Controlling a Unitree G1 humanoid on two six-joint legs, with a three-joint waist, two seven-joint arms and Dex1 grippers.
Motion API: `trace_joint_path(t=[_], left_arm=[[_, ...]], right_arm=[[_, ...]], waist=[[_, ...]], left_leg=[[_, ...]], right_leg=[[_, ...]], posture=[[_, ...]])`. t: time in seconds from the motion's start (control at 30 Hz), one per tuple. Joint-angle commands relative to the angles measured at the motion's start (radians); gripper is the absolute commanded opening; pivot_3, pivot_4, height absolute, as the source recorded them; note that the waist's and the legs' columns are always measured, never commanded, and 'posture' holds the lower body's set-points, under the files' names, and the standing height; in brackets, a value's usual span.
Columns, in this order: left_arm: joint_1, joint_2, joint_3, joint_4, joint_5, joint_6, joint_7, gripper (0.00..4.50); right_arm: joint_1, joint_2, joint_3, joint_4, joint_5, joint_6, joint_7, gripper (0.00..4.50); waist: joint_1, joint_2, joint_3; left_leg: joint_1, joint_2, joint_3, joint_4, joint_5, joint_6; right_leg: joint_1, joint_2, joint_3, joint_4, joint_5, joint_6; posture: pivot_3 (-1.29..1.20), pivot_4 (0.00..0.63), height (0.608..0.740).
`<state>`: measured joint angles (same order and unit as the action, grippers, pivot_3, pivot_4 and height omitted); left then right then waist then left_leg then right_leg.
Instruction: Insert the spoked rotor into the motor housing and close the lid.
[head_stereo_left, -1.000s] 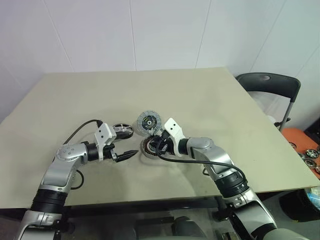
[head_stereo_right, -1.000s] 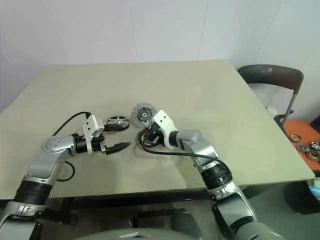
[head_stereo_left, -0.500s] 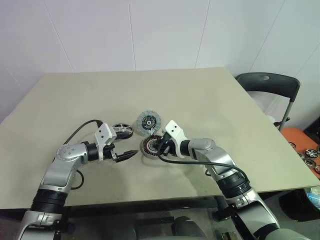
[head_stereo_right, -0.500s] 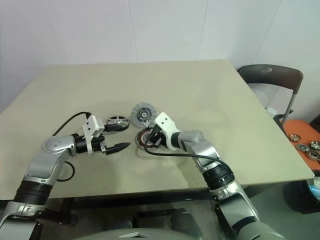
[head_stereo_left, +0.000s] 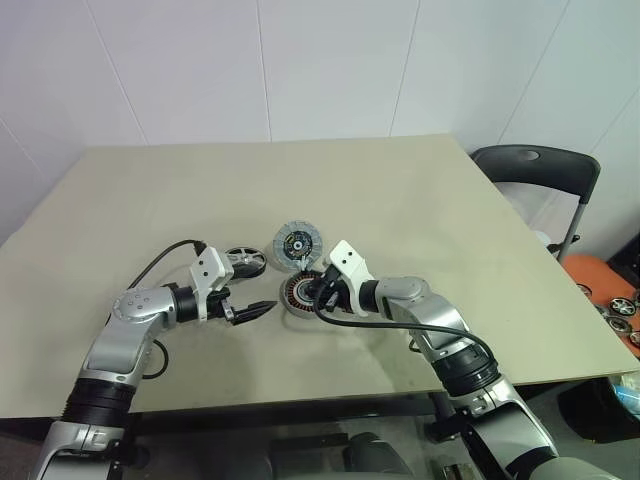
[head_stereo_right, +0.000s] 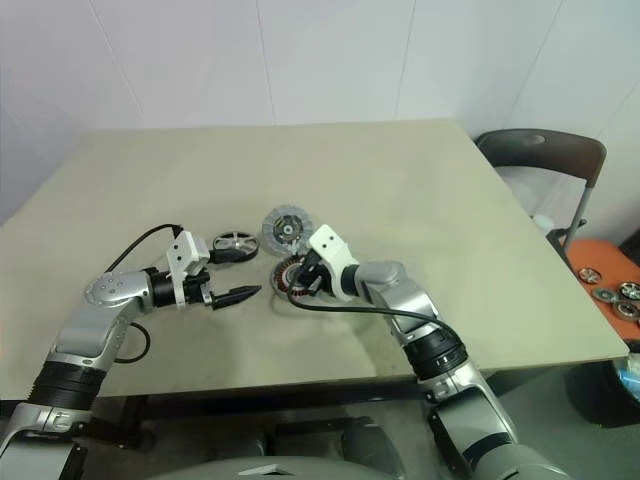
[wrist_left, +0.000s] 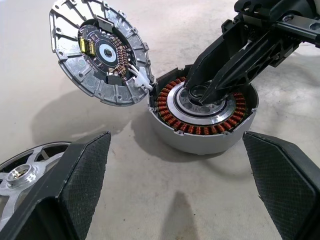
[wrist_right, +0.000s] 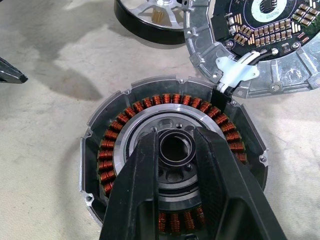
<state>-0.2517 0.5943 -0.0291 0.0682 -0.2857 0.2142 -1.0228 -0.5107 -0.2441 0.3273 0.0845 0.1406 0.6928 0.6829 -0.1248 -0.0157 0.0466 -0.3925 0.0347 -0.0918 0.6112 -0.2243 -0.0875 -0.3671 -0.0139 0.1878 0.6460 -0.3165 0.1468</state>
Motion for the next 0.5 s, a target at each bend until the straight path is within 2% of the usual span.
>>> trace_joint_path(t=[0.03, 0.5], left_arm=[[-0.021, -0.001, -0.005, -0.011, 0.002, -0.011, -0.002, 4.50], [-0.018, 0.002, -0.012, -0.002, 0.010, -0.018, -0.004, 4.50]], right_arm=[[-0.005, 0.008, -0.008, -0.007, 0.010, 0.007, 0.003, 0.67], [-0.003, 0.038, -0.029, -0.005, 0.030, 0.016, 0.004, 0.67]], waist=[[0.000, 0.000, 0.000], [-0.001, 0.000, 0.000]], left_leg=[[0.000, 0.000, 0.000, 0.000, 0.000, 0.000], [0.000, 0.000, 0.000, 0.000, 0.000, 0.000]], right_leg=[[0.000, 0.000, 0.000, 0.000, 0.000, 0.000], [0.000, 0.000, 0.000, 0.000, 0.000, 0.000]], posture=[[0.00, 0.000, 0.740], [0.00, 0.000, 0.740]])
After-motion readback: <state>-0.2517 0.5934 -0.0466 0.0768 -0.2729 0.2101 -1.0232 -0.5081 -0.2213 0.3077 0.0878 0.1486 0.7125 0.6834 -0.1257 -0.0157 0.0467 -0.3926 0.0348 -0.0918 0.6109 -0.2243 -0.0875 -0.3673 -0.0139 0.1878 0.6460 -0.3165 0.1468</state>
